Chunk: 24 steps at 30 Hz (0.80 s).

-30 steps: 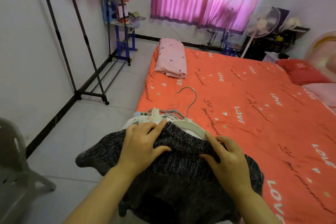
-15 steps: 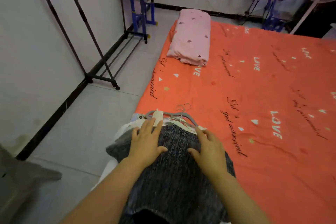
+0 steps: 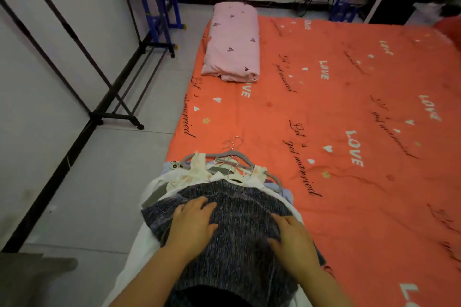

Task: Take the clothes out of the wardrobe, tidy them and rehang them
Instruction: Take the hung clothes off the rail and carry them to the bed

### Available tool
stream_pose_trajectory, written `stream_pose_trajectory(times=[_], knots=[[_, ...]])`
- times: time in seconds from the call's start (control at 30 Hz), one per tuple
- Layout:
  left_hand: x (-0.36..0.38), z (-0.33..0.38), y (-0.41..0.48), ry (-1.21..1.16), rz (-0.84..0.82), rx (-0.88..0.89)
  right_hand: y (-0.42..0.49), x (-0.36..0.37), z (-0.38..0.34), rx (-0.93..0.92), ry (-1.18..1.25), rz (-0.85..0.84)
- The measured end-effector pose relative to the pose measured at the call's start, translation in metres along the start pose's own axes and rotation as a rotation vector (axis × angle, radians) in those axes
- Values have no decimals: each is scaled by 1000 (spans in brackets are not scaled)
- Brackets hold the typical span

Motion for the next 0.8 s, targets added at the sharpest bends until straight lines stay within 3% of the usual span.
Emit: stream_pose_trajectory(times=[0.23, 0.43, 0.8], knots=[[-34, 57, -24, 103, -46, 275, -72, -37, 5, 236, 26, 120], [-29, 105, -87, 295, -156, 666, -202, -42, -20, 584, 6, 291], [12, 169, -351, 503, -193, 1429, -521, 37, -168, 1320, 180, 440]])
Point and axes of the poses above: each hand's wrist, its own y-axis towards the middle knuckle, its own x-axis out of the palm, z = x × y, the point moved 6 cm from there along y, towards the middle knuckle, and after that the axes turned 14 degrees about -x, right-handed, at the moved point
